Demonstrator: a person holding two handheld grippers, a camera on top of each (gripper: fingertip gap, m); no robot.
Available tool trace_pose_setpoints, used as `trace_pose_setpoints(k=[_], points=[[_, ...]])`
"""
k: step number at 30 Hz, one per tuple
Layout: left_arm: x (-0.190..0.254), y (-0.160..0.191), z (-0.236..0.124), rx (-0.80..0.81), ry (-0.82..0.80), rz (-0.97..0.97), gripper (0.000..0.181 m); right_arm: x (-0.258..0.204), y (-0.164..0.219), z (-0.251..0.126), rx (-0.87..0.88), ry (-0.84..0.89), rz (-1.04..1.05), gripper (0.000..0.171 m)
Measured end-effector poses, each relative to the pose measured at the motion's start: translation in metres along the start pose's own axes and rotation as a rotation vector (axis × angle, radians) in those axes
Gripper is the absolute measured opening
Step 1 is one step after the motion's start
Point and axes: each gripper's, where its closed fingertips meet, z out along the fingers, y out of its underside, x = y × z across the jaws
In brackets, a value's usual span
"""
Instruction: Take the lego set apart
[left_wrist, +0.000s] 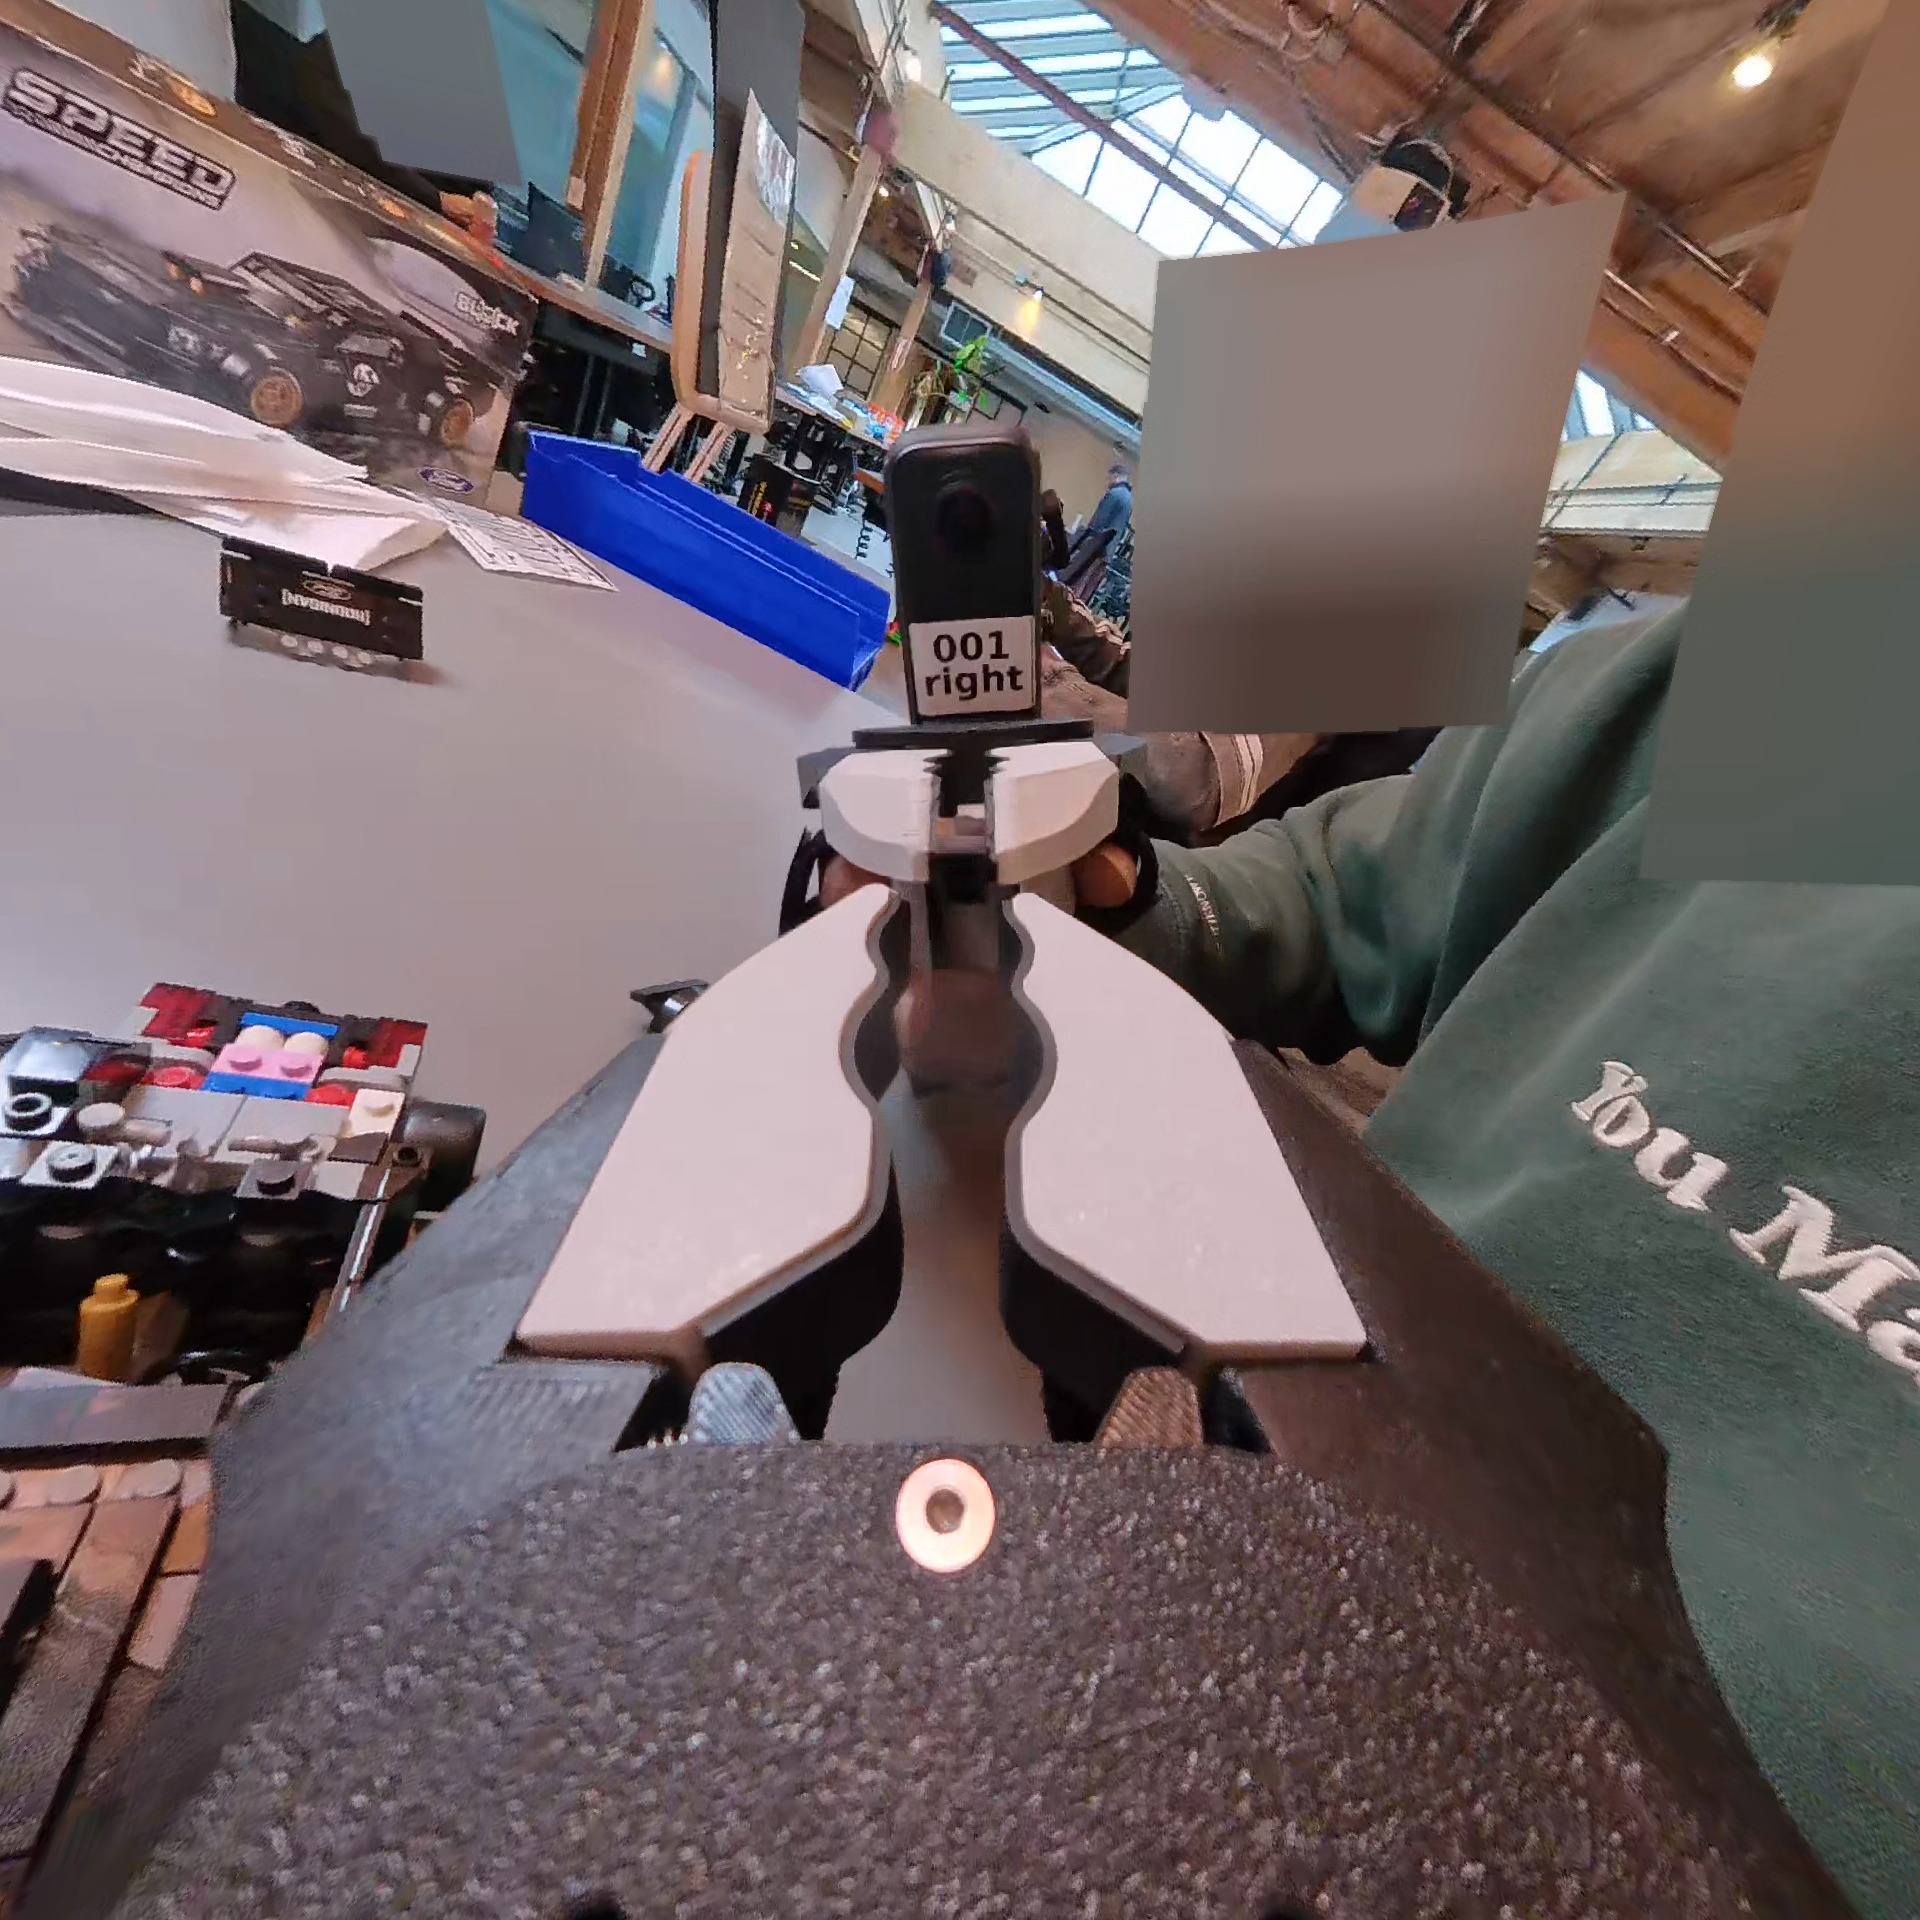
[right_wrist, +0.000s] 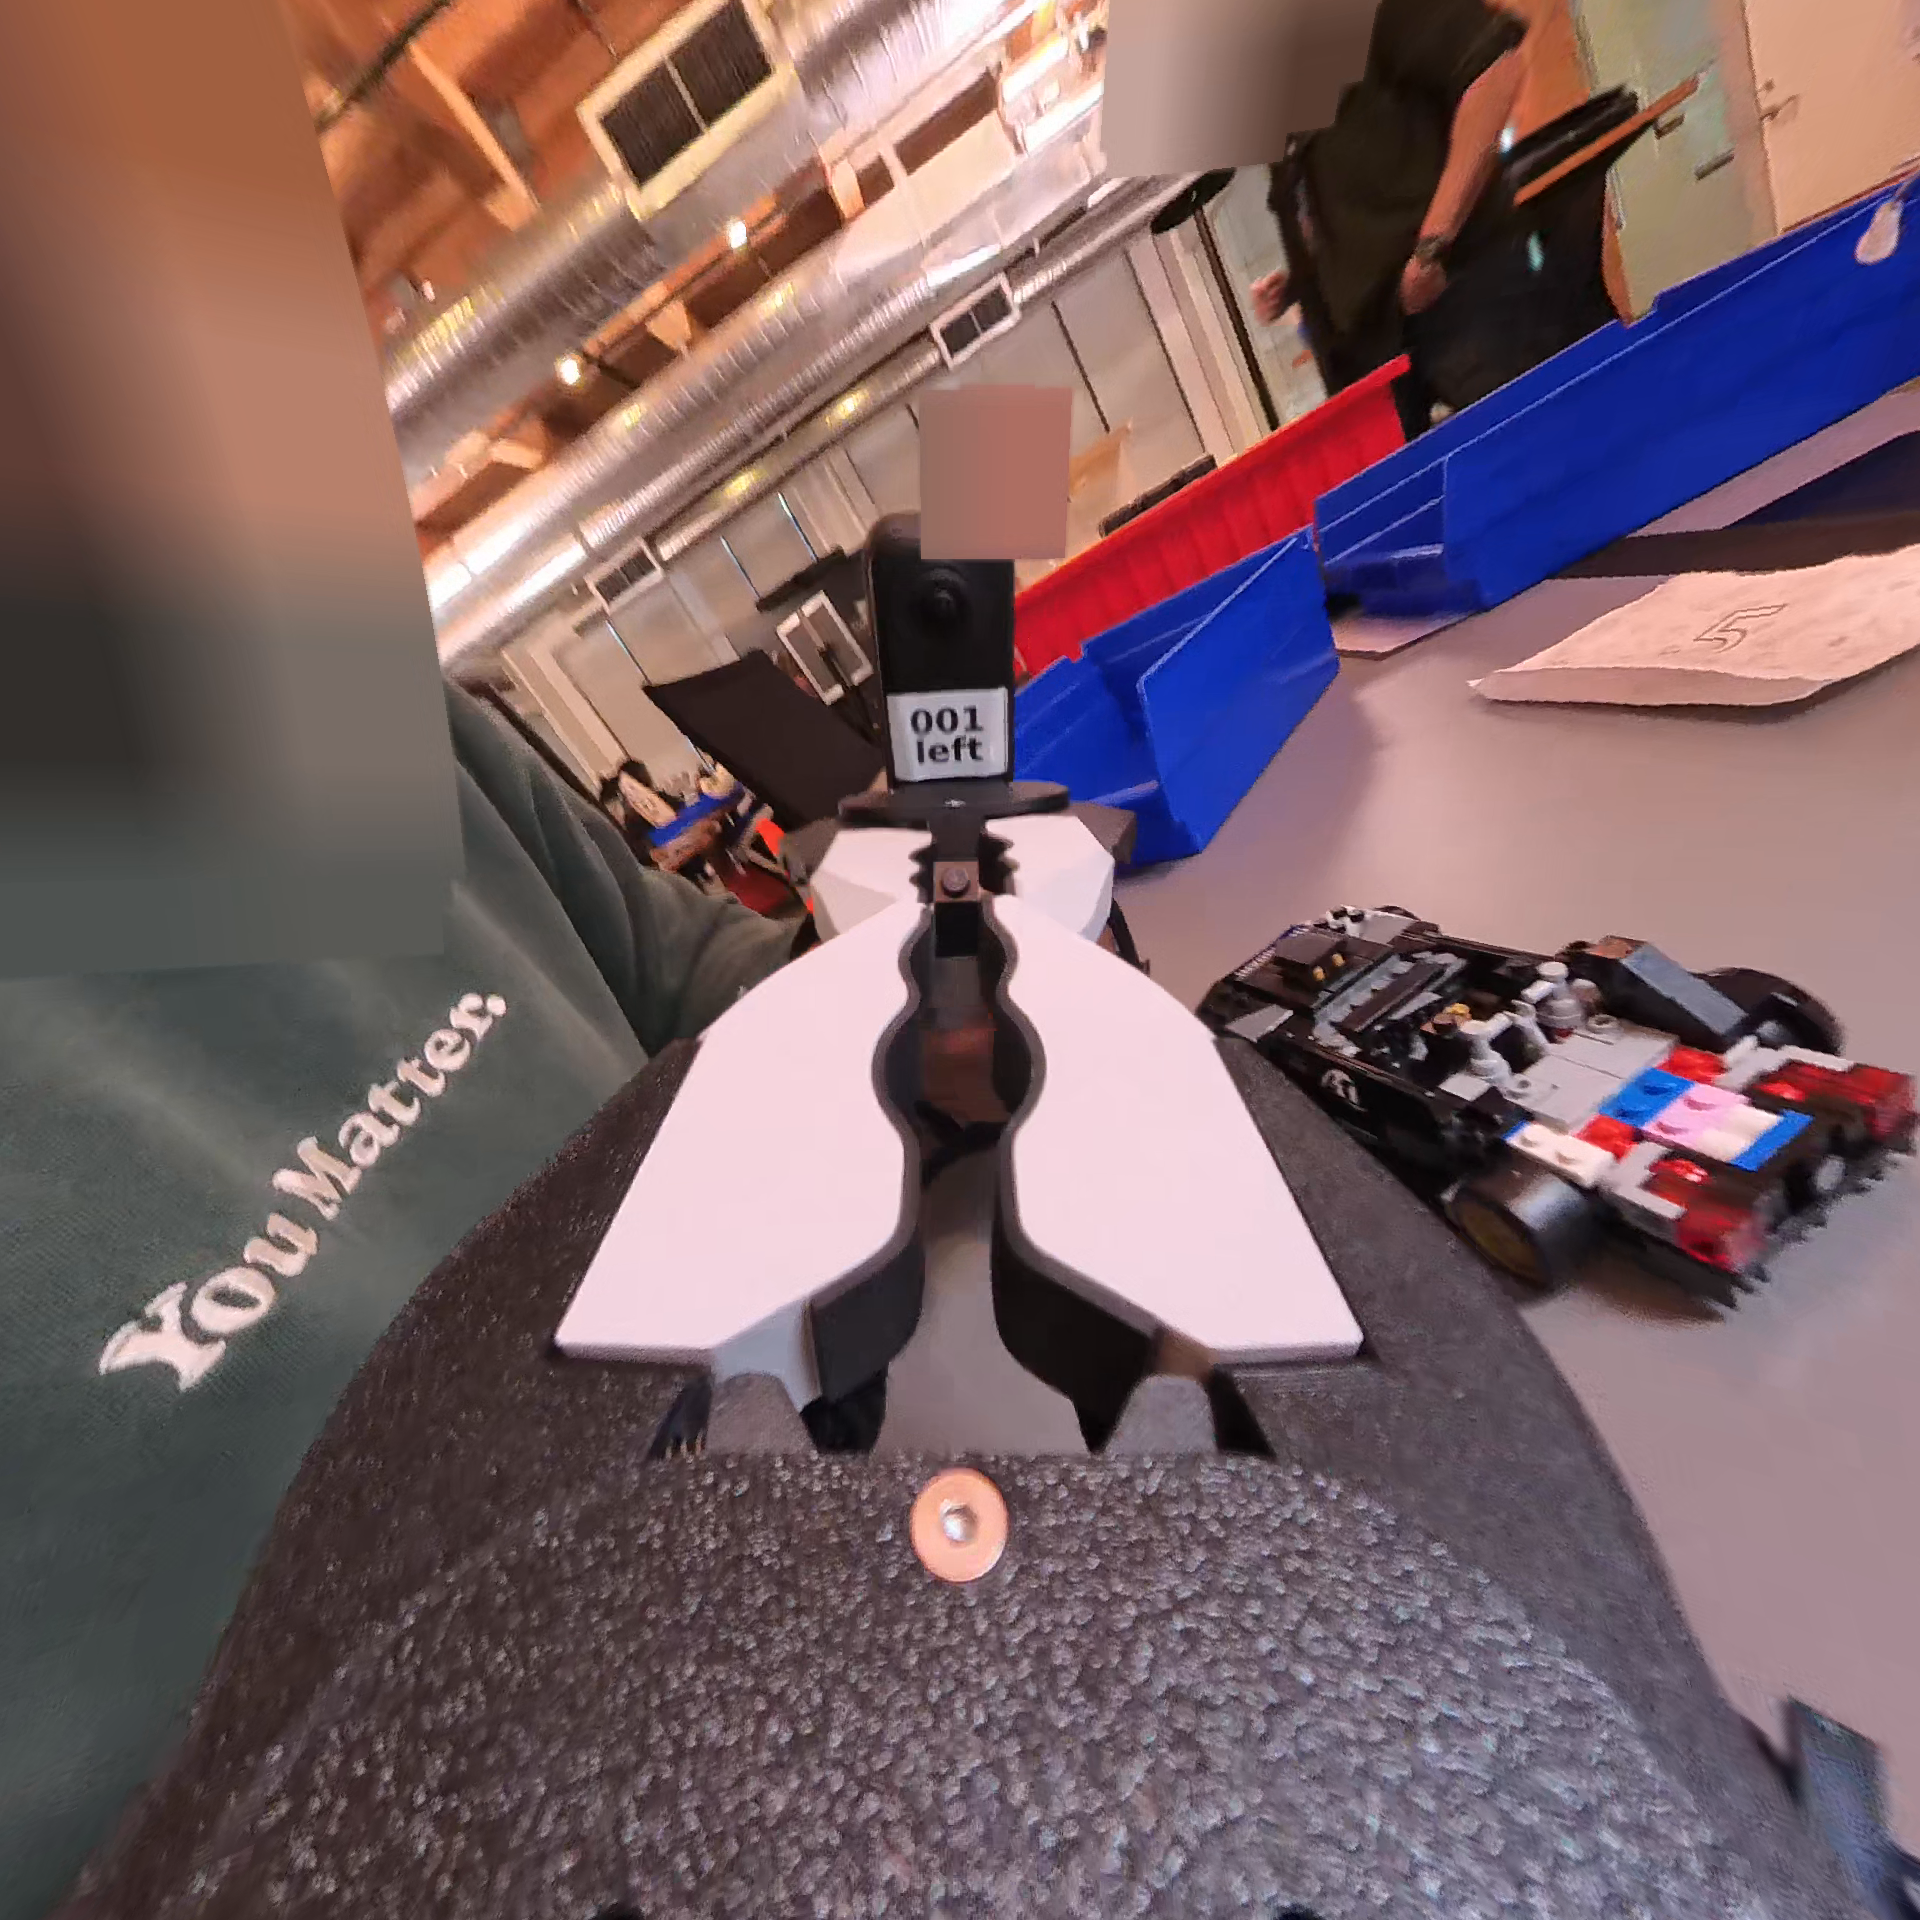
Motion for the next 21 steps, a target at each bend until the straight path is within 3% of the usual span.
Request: trace_pose_setpoints(k=[9, 21], points=[[-0.006, -0.005, -0.007, 0.008, -0.068, 0.027, 0.007, 0.006, -0.004, 0.01, 0.069, 0.023, 0.1, 0.008], [-0.007, 0.007, -0.009, -0.117, -0.097, 0.102, 0.0, 0.005, 0.002, 0.002, -0.03, 0.037, 0.005, 0.014]])
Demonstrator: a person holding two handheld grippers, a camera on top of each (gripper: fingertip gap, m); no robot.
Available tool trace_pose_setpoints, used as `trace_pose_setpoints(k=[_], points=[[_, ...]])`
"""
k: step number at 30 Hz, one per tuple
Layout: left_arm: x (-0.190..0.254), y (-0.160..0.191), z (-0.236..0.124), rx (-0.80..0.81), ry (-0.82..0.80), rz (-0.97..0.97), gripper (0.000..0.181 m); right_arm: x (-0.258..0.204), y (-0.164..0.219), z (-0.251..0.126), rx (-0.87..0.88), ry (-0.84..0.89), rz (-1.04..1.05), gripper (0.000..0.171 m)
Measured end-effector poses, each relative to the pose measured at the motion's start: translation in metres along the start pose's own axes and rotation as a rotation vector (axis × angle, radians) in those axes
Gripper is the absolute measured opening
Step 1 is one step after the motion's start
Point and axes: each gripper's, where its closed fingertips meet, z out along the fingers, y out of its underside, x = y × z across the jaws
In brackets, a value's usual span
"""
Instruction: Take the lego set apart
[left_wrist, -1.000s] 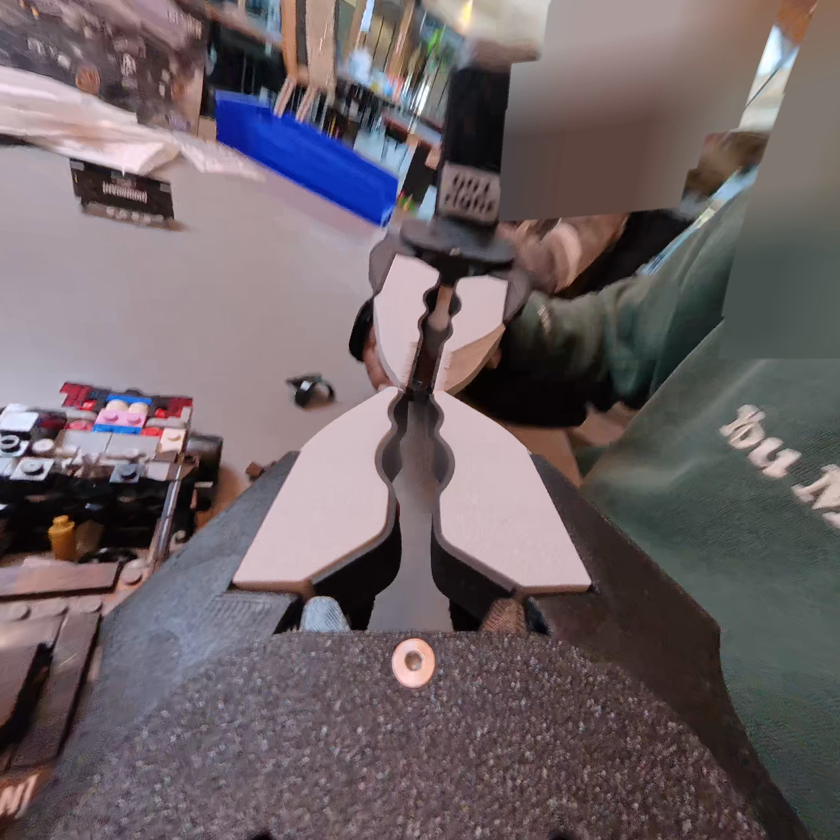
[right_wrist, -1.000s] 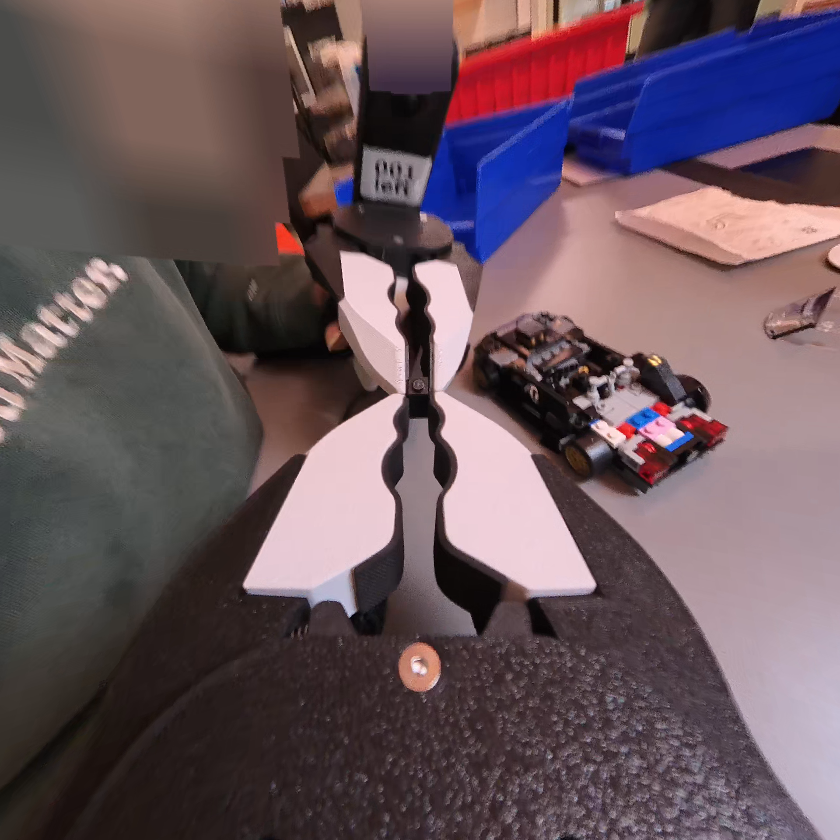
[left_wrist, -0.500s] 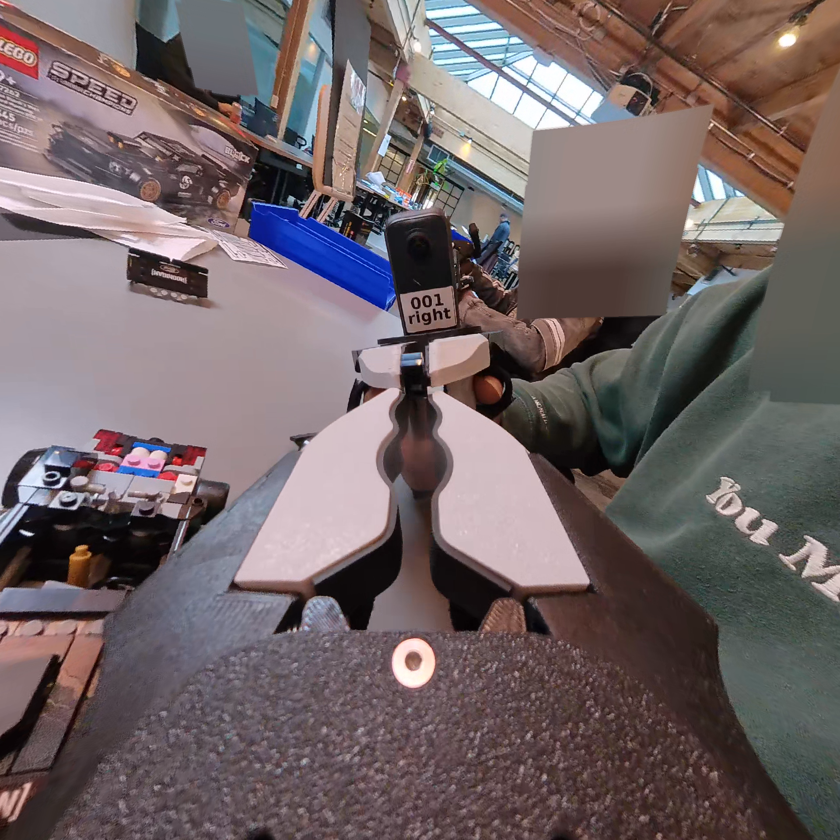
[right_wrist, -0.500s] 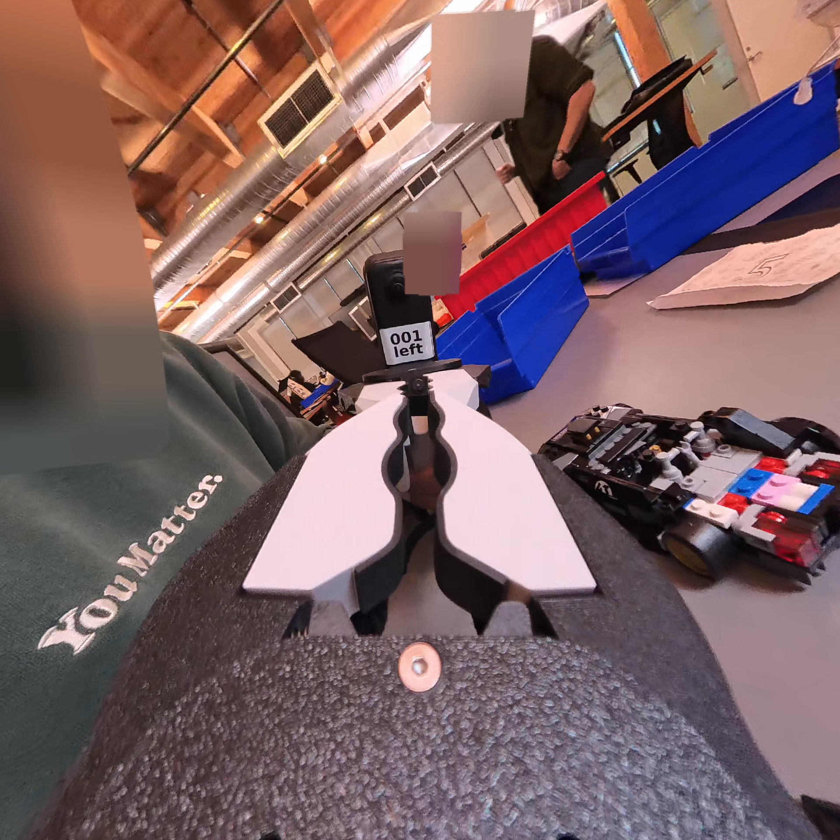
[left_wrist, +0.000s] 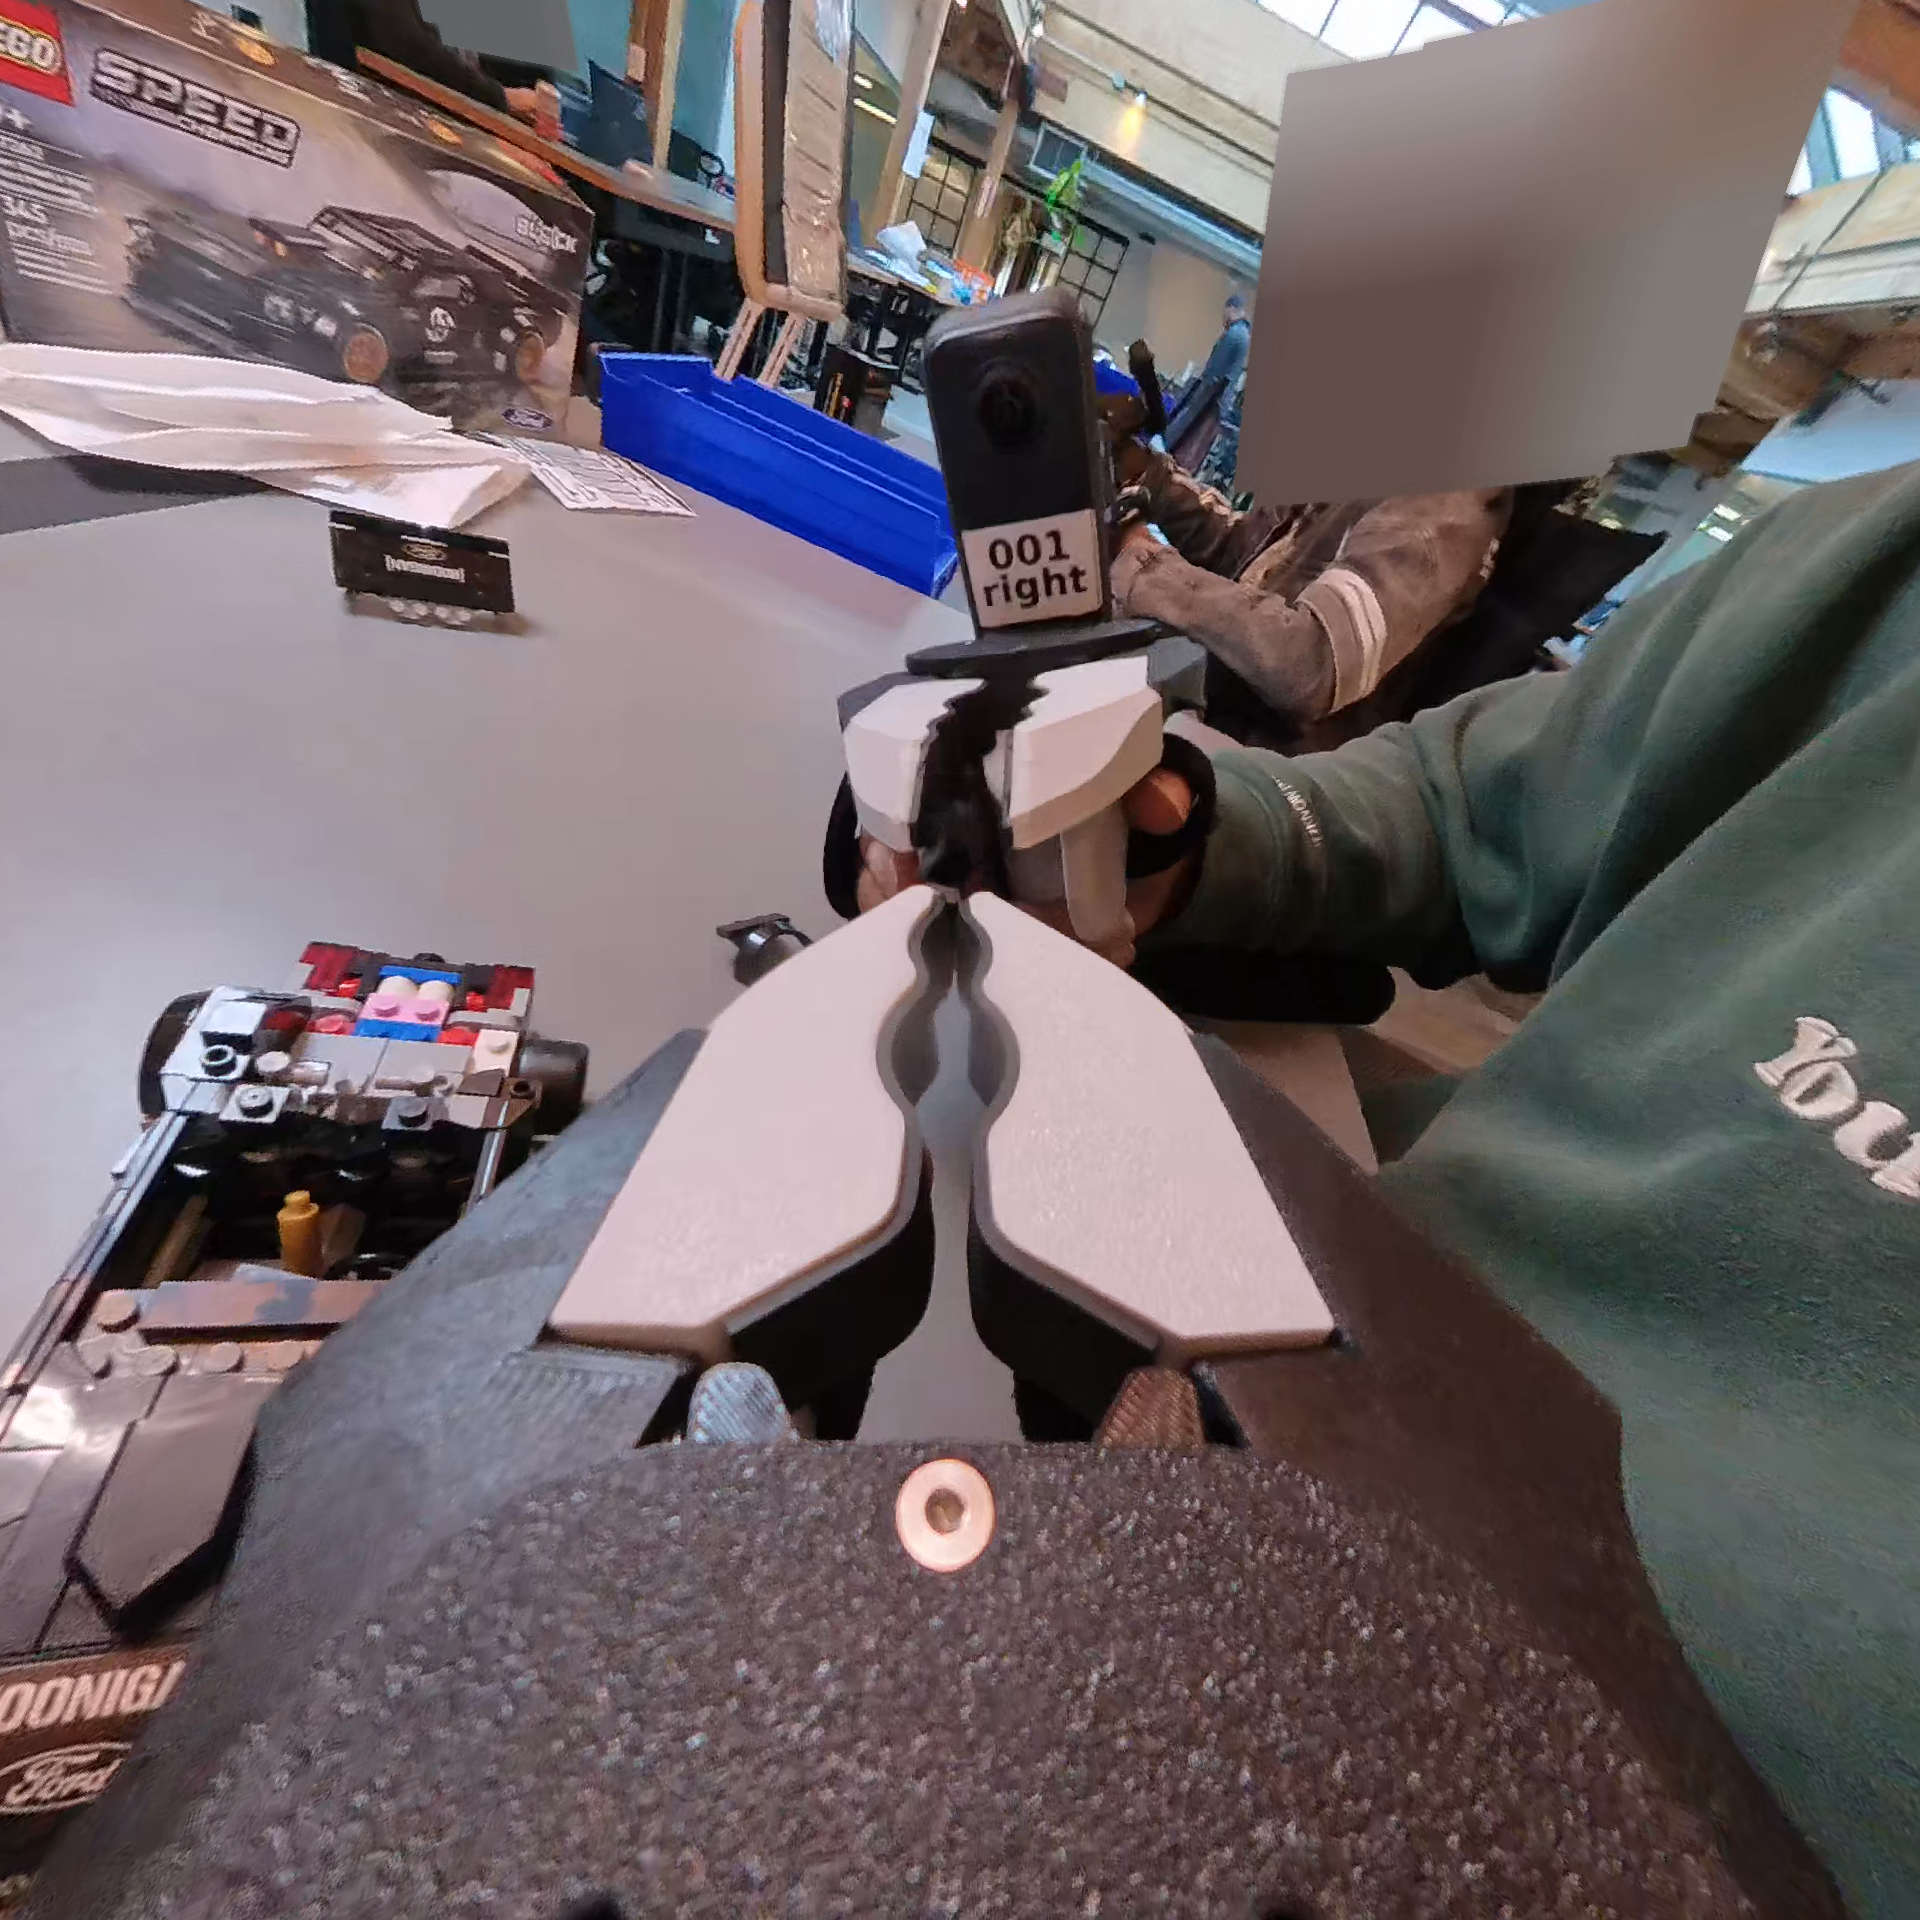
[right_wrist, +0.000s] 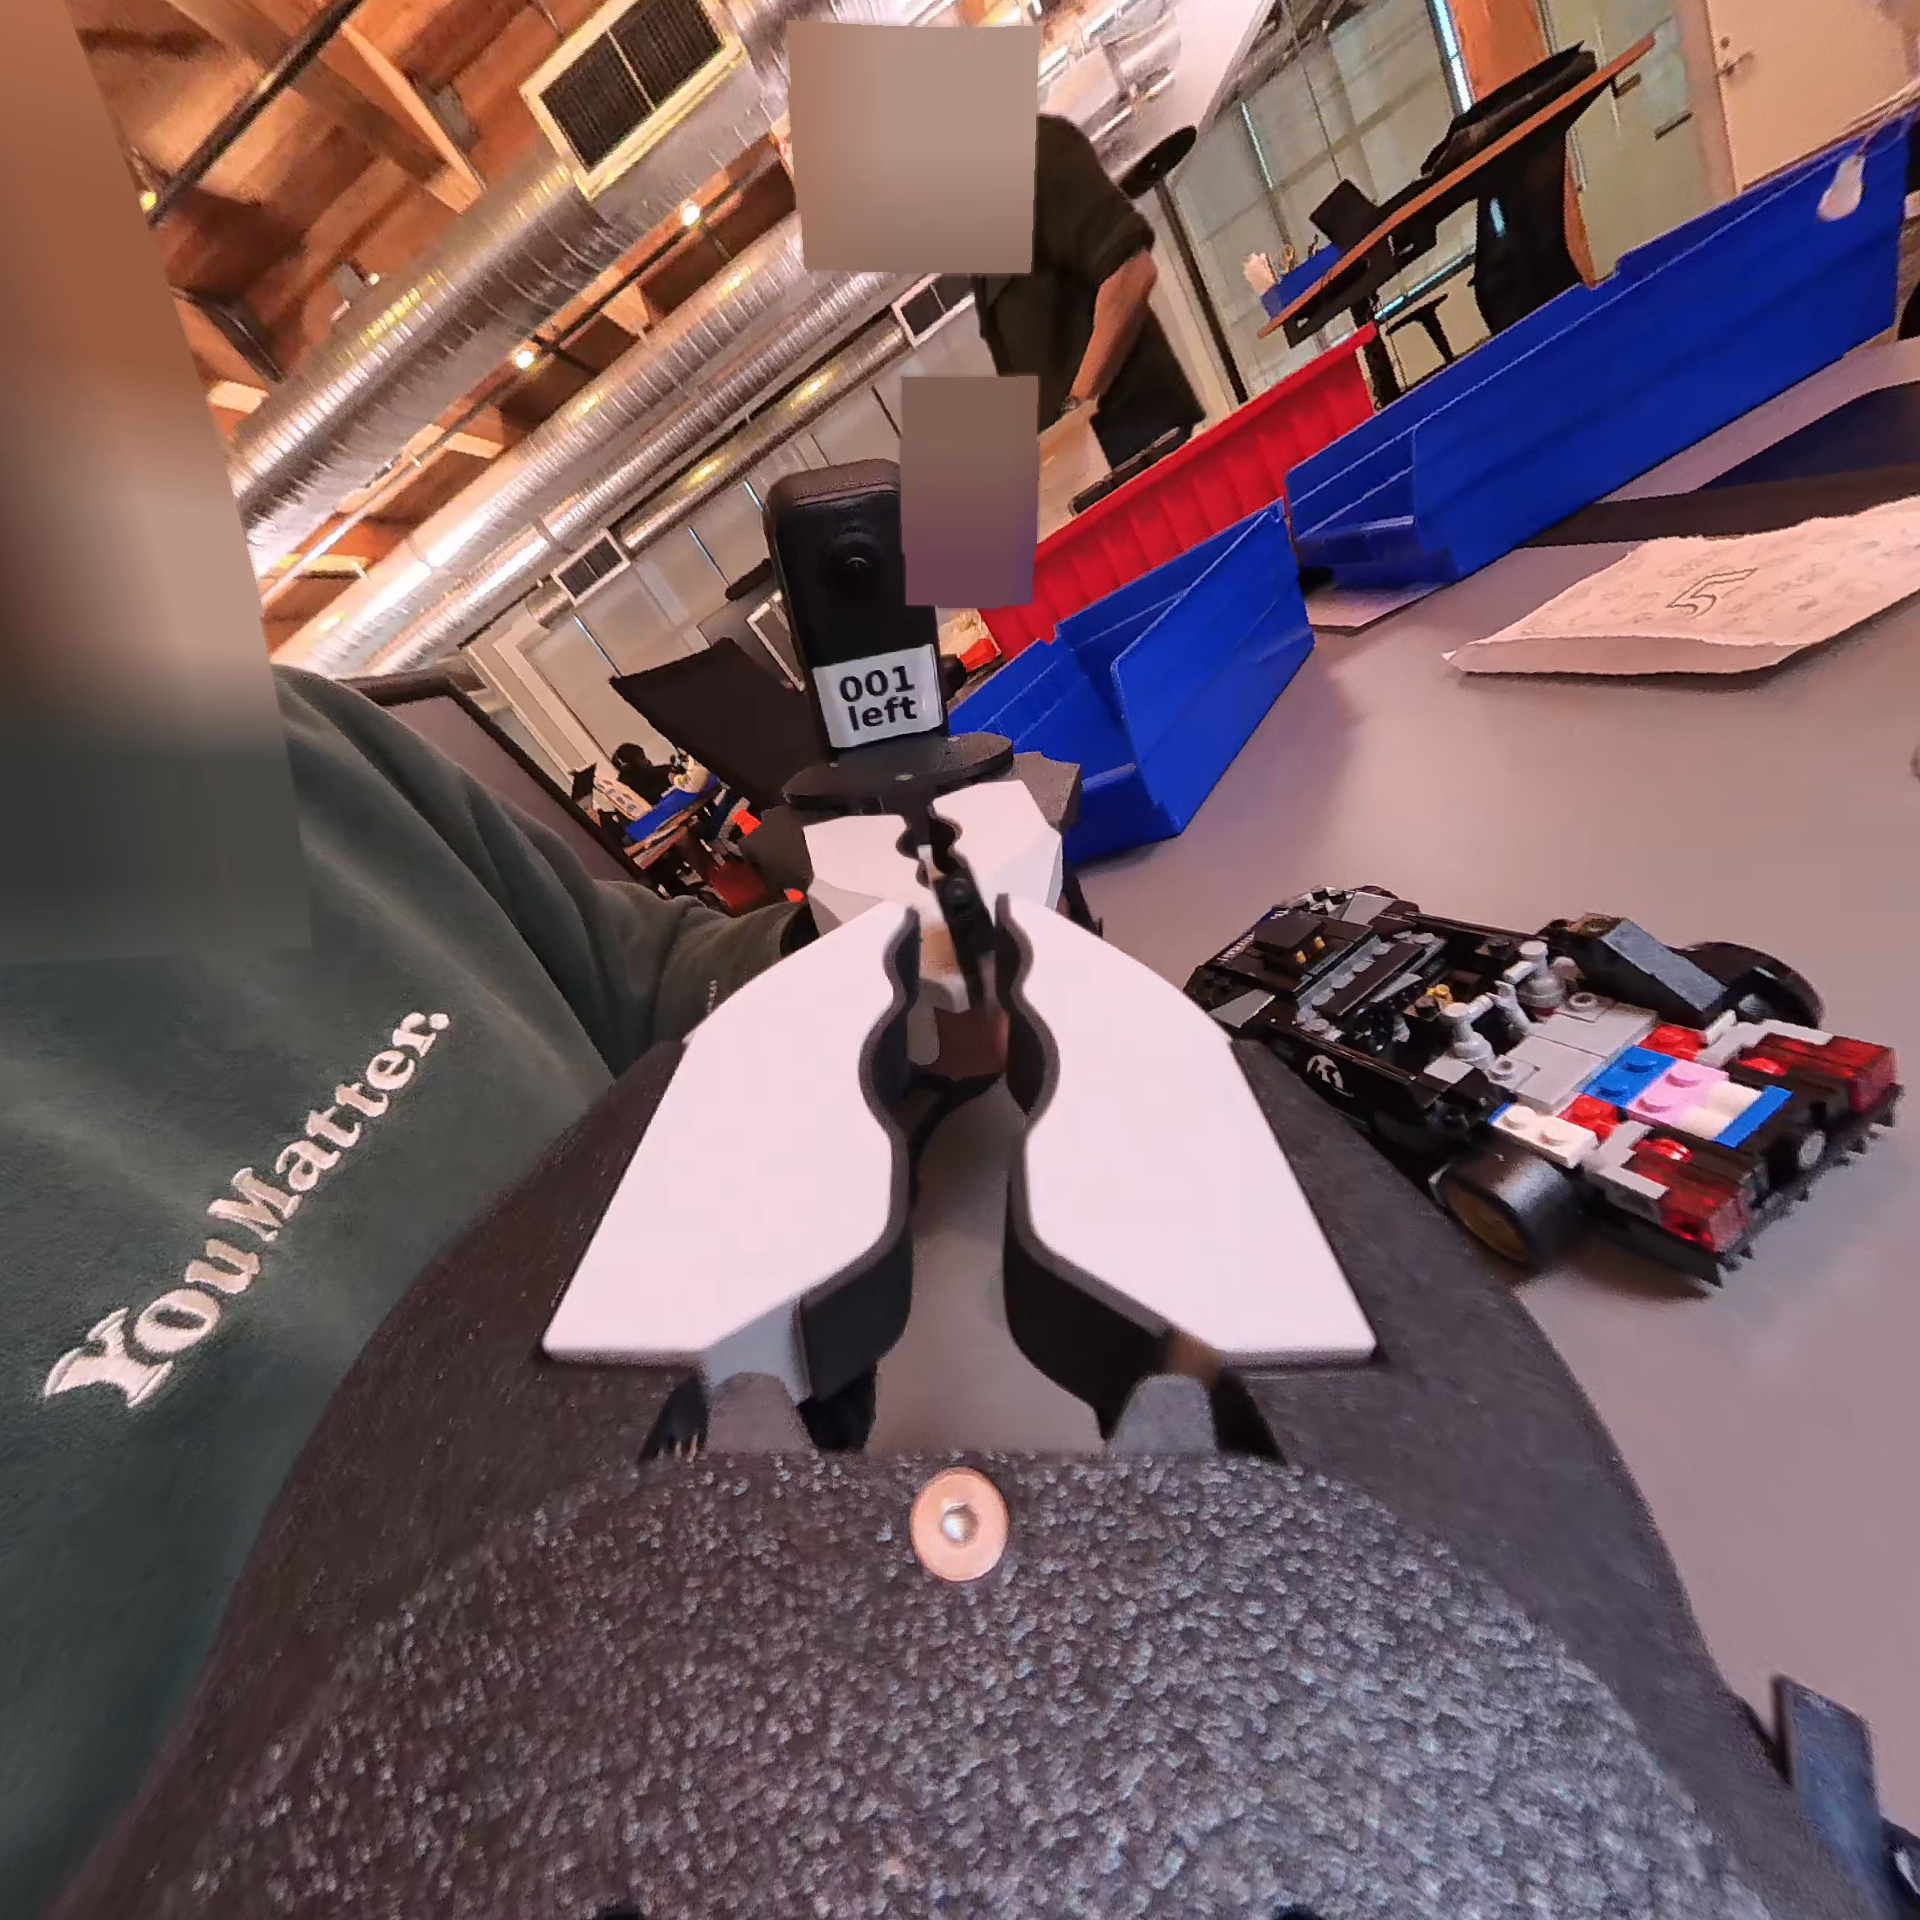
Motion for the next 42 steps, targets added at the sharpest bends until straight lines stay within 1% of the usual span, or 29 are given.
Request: trace_pose_setpoints(k=[2, 6, 8, 10, 12, 14, 16, 17, 19, 22, 24, 27, 28, 29, 30, 32, 33, 37, 39, 40, 42], points=[[0.001, 0.003, 0.002, -0.019, -0.015, 0.034, 0.0, 0.0, 0.001, -0.001, -0.02, 0.01, -0.027, 0.013], [-0.003, 0.006, 0.002, -0.036, -0.029, 0.017, 0.0, 0.002, 0.004, -0.002, -0.05, 0.035, -0.058, 0.0], [-0.01, 0.008, -0.001, -0.054, -0.047, 0.006, 0.0, 0.009, -0.004, -0.011, -0.056, 0.077, -0.099, 0.0], [-0.021, 0.007, -0.005, -0.066, -0.109, 0.021, 0.0, 0.015, -0.017, -0.025, -0.042, 0.115, -0.119, 0.0], [-0.033, 0.008, -0.01, -0.09, -0.181, 0.063, 0.0, 0.025, -0.019, -0.037, -0.079, 0.178, -0.145, 0.0], [-0.041, 0.011, -0.013, -0.122, -0.224, 0.103, 0.0, 0.033, -0.012, -0.047, -0.188, 0.241, -0.209, 0.003], [-0.042, 0.014, -0.012, -0.138, -0.232, 0.127, 0.0, 0.035, 0.003, -0.056, -0.37, 0.267, -0.289, 0.011], [-0.04, 0.016, -0.01, -0.15, -0.224, 0.135, 0.005, 0.032, 0.013, -0.062, -0.471, 0.263, -0.326, 0.012], [-0.04, 0.02, -0.008, -0.177, -0.225, 0.158, 0.01, 0.023, 0.033, -0.077, -0.65, 0.257, -0.364, 0.017], [-0.035, 0.025, -0.005, -0.207, -0.209, 0.19, 0.014, -0.003, 0.073, -0.095, -0.893, 0.2, -0.334, 0.025], [-0.032, 0.028, -0.003, -0.221, -0.19, 0.194, 0.016, -0.016, 0.102, -0.102, -1.017, 0.185, -0.339, 0.028], [-0.027, 0.034, 0.001, -0.239, -0.158, 0.176, 0.016, -0.014, 0.128, -0.1, -1.085, 0.231, -0.39, 0.029], [-0.024, 0.036, 0.002, -0.244, -0.142, 0.165, 0.016, -0.011, 0.133, -0.099, -1.096, 0.252, -0.403, 0.028], [-0.021, 0.037, 0.004, -0.248, -0.125, 0.153, 0.016, -0.009, 0.138, -0.098, -1.108, 0.262, -0.409, 0.022], [-0.018, 0.038, 0.005, -0.248, -0.107, 0.139, 0.016, -0.008, 0.14, -0.097, -1.114, 0.259, -0.418, 0.009], [-0.011, 0.039, 0.008, -0.243, -0.07, 0.099, 0.016, -0.006, 0.134, -0.091, -1.072, 0.263, -0.459, 0.009], [-0.007, 0.039, 0.009, -0.241, -0.05, 0.071, 0.017, -0.003, 0.125, -0.085, -1.023, 0.288, -0.49, 0.009], [0.002, 0.036, 0.013, -0.197, 0.018, -0.081, 0.027, 0.004, 0.058, -0.05, -0.675, 0.41, -0.719, 0.008], [0.005, 0.025, 0.012, -0.123, 0.053, -0.178, 0.032, 0.005, 0.039, -0.039, -0.606, 0.46, -0.854, 0.009], [0.007, 0.019, 0.011, -0.086, 0.073, -0.224, 0.032, 0.004, 0.033, -0.033, -0.575, 0.473, -0.911, 0.009], [0.006, 0.01, 0.008, -0.035, 0.091, -0.285, 0.027, 0.001, 0.029, -0.021, -0.539, 0.463, -0.953, 0.008]])
